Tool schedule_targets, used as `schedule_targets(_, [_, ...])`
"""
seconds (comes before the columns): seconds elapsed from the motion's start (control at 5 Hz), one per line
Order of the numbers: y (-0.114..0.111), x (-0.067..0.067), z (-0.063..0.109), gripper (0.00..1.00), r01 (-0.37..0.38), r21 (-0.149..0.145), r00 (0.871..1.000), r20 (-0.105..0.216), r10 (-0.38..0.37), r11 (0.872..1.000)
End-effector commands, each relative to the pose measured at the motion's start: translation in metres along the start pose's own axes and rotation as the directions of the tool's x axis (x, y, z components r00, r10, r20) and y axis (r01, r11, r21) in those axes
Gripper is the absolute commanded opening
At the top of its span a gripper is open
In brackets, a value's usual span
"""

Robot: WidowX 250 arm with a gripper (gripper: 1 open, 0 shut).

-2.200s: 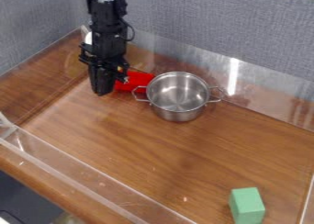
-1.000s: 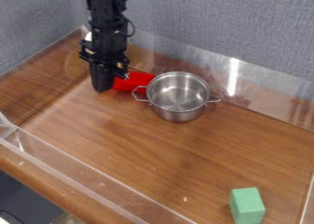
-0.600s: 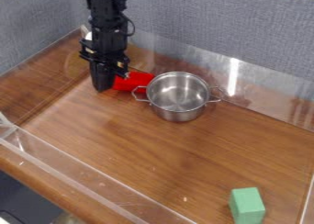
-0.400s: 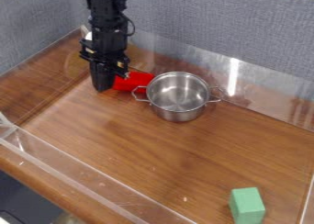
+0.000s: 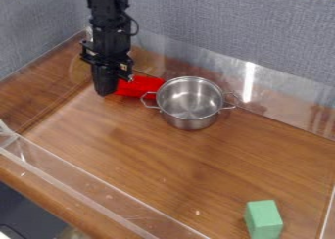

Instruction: Put red object to the left side of the table

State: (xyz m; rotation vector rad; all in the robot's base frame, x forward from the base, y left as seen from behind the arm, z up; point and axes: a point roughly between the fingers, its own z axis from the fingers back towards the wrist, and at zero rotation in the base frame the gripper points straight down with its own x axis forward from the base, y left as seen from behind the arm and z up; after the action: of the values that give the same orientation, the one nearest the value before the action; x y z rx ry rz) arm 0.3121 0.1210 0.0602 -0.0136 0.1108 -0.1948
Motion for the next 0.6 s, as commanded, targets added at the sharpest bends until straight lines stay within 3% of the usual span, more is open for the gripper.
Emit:
schedule_targets(0.0, [0.0093, 0.0028, 0.0387, 0.0, -0.007, 0.059, 0.995, 0.104, 0.001, 0.998])
schedule_targets(0.4, [0.009, 0.0008, 0.046, 0.0, 0.0, 0.054, 0.994, 0.113, -0.006, 0.999])
